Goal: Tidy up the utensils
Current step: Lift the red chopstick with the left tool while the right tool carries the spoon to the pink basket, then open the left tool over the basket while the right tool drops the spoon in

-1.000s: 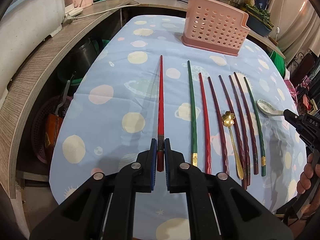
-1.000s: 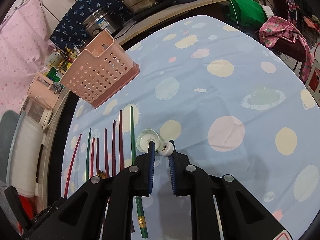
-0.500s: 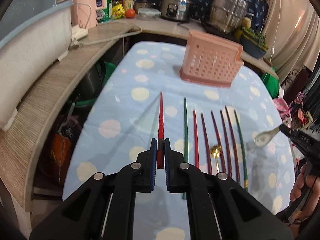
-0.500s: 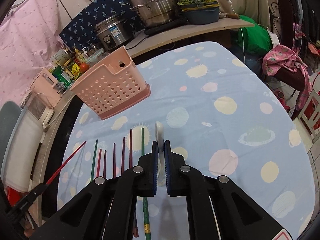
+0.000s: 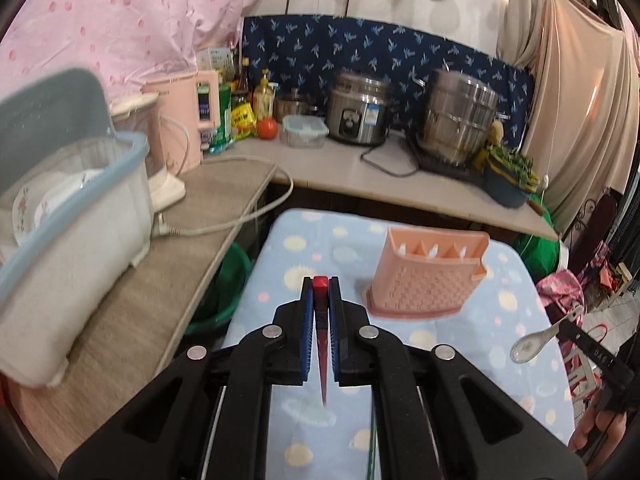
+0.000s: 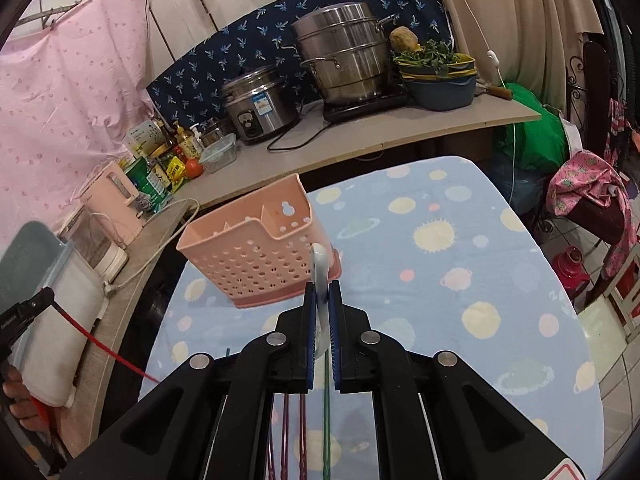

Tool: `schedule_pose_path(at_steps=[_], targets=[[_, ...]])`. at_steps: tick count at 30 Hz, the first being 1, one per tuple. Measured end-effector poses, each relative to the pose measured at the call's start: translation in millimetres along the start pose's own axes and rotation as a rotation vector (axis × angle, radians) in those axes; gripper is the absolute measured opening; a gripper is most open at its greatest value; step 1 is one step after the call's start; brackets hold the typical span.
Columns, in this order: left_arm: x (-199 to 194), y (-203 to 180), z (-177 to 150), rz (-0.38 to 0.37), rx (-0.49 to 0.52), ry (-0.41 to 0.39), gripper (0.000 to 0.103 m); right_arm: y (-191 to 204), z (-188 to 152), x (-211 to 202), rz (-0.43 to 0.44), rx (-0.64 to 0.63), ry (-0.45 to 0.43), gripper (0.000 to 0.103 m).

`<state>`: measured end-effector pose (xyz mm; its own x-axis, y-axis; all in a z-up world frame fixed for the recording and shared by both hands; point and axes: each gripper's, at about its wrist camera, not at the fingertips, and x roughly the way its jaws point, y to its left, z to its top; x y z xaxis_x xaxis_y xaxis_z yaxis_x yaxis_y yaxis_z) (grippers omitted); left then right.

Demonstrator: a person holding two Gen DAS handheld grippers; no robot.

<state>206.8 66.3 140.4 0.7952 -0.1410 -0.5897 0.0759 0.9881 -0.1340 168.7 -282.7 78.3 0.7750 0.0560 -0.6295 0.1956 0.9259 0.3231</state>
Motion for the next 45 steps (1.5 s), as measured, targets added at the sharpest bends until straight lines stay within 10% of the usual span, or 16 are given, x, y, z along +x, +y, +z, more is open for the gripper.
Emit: schedule_pose_path(at_steps=[18, 35, 45], targets=[[0.3, -65.1, 137.3, -0.136, -0.011, -0.28, 0.007, 35.8, 100.2, 86.5, -0.008, -0.034, -0.064, 0.007], [114.3, -85.0, 103.6, -0.089, 0.013, -0.125, 0.01, 32.9, 76.0, 152.8, -0.021, -0.065, 0.037, 0.01], [97.4, -80.7, 72.1, -0.056, 0.039, -0.077, 0.052, 26.5, 60.2, 110.6, -0.004, -0.048, 0.029, 0.011]])
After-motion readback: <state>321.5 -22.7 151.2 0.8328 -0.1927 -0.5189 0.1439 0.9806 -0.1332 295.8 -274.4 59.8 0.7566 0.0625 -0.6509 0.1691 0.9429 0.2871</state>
